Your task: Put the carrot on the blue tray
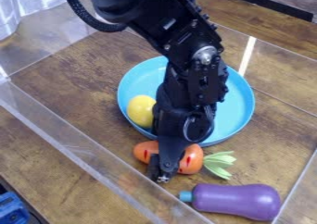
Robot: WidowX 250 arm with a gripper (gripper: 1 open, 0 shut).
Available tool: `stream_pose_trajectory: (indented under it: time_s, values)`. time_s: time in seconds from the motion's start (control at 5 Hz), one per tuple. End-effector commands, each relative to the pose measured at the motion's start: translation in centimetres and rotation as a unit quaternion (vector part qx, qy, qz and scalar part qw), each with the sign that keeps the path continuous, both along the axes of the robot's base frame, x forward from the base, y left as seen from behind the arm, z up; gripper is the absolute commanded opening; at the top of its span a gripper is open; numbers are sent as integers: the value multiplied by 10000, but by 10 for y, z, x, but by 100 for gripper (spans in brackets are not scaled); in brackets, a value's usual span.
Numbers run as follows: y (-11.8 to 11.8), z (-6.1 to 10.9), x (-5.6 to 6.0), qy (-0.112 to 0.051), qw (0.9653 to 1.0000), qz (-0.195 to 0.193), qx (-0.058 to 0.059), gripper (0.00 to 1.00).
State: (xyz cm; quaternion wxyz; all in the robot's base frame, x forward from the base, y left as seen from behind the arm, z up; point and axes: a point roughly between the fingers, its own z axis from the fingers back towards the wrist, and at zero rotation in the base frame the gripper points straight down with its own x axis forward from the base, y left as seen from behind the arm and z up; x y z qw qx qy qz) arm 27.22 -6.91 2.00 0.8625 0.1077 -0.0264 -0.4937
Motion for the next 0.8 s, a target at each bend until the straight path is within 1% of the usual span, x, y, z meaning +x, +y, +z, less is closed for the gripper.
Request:
stream_pose_trajectory:
  time_s: [0.0, 0.2, 0.6]
  values:
    - [-9, -7, -4, 56, 10000, -39, -1, 0]
    - [-9, -7, -2, 30, 10000, -27, 4, 100]
    - [-9, -8, 4, -24, 10000, 8, 14, 100]
